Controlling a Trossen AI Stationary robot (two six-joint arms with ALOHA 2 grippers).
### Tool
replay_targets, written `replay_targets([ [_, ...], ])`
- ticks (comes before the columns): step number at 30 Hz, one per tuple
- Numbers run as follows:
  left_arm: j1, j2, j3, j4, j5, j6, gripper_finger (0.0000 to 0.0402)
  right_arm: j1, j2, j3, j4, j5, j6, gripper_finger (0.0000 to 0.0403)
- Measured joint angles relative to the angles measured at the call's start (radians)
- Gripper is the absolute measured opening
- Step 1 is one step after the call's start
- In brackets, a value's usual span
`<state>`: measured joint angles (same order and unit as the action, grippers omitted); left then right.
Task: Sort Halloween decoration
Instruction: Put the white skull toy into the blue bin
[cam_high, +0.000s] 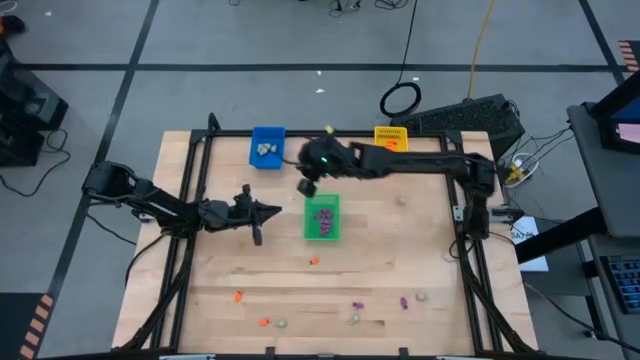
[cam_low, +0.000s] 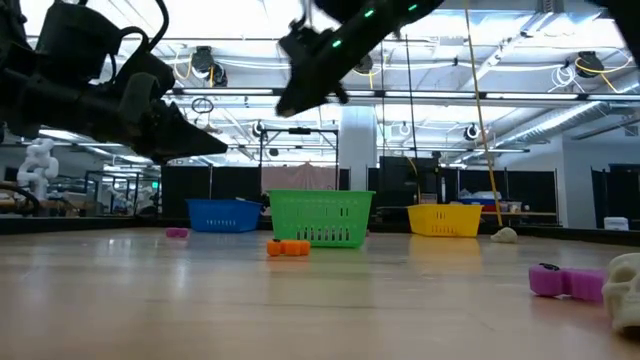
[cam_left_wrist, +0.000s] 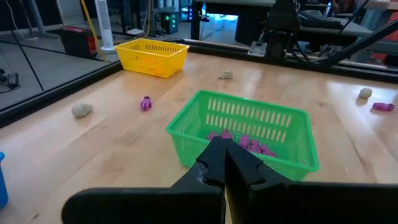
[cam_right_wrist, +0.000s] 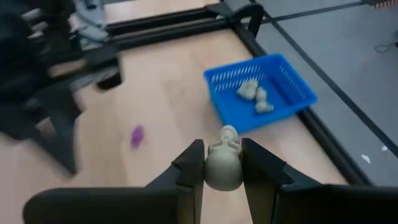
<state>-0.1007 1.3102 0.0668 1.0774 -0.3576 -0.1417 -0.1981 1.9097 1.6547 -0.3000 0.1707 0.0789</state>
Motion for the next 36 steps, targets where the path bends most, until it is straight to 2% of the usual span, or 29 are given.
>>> replay_targets([
  [5,0.000,0.000,-0.009,0.008,0.000,-0.002,0.0000,-0.054,0.165,0.185,0.002,-0.045,-0.024,0.0066],
  [17,0.000,0.000,-0.009,0.006,0.013,-0.003,0.0000,-0.129,0.519,0.572,0.003,-0.043,-0.015,0.0066],
  [26,0.000,0.000,-0.009,0.006,0.019,-0.008,0.0000,-0.154,0.641,0.618,0.034,-0.051,0.047,0.0066],
  [30,0.000,0.000,-0.009,0.005,0.021,-0.008,0.0000,-0.163,0.659,0.618,0.041,-0.095,0.066,0.0068],
  [36,0.000,0.000,-0.009,0.005,0.034,-0.006,0.0000,-0.166,0.659,0.619,0.034,-0.094,0.081,0.0094],
])
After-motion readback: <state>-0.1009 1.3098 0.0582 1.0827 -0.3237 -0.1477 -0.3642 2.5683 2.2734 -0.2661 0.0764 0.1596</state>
